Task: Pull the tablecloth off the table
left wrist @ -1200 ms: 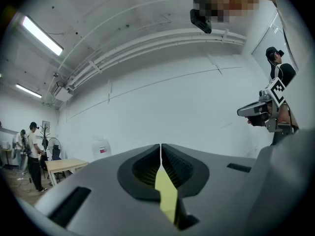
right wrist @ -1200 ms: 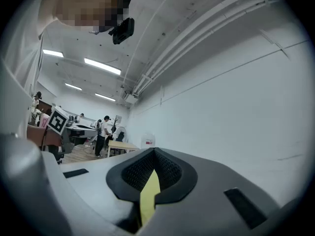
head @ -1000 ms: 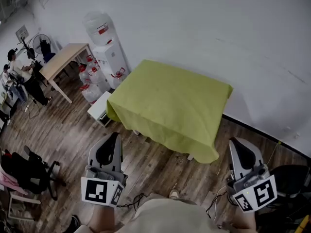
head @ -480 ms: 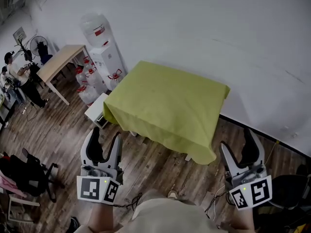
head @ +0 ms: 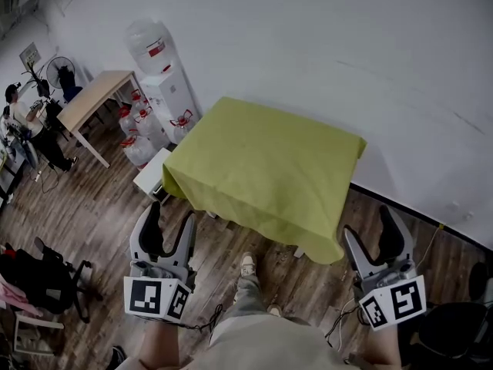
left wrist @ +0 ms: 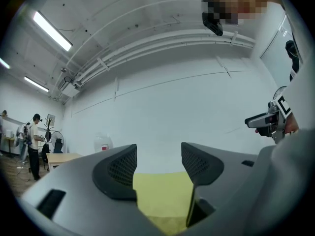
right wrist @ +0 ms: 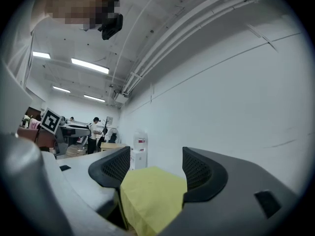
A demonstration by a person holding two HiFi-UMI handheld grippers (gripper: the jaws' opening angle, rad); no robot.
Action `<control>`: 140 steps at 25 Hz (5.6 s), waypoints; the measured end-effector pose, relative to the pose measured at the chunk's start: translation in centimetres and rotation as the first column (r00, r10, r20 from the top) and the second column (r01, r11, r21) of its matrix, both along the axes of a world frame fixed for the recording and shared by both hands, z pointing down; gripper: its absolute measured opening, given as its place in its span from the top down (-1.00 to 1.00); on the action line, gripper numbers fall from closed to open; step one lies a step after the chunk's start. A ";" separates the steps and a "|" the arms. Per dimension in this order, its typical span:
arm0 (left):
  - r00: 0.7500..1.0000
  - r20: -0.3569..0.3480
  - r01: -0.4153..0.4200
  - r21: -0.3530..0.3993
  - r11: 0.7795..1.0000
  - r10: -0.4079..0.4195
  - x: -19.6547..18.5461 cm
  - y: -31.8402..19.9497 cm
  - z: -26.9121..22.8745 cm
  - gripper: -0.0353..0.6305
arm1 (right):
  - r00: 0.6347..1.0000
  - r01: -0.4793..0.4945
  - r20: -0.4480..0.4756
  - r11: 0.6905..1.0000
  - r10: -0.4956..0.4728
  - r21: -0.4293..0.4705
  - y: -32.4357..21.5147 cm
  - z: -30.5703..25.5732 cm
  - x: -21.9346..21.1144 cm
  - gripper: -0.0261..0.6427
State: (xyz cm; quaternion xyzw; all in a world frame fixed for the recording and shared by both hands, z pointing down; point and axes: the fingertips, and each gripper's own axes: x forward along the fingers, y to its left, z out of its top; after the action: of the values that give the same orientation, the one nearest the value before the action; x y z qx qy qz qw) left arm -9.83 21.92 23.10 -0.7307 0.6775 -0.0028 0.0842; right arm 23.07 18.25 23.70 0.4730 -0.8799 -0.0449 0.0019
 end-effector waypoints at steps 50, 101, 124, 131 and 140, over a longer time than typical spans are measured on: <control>0.957 -0.096 -0.274 -0.602 0.750 0.273 -10.3 -51.8 30.7 0.04 | 0.956 -0.283 -0.238 0.745 0.171 -0.604 -44.4 31.5 -11.0 -0.20; 0.973 -0.187 -0.228 -0.855 0.466 0.134 -4.1 -51.4 49.1 0.83 | 0.950 -0.250 -0.310 0.552 -0.018 -0.796 -44.5 48.9 -9.8 0.81; 0.948 -0.311 -0.159 -0.655 0.738 -0.072 -11.4 -43.1 29.4 0.83 | 0.993 0.104 0.029 0.760 -0.111 -0.642 -41.7 27.3 -16.0 0.82; 0.951 -0.287 -0.049 -0.500 0.865 -0.111 -15.9 -40.7 19.3 0.83 | 0.968 0.248 0.103 0.820 -0.228 -0.517 -42.7 19.2 -20.5 0.82; 0.958 -0.221 0.124 -0.254 0.959 -0.182 -21.1 -35.5 5.9 0.83 | 0.901 0.434 0.159 0.840 -0.404 -0.327 -41.5 8.5 -26.7 0.82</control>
State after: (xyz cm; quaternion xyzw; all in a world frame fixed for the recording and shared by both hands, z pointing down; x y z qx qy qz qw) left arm -30.95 -13.58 29.03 -0.6754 0.7322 -0.0013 -0.0877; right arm -3.65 -23.26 32.22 0.2625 -0.9546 0.1348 0.0404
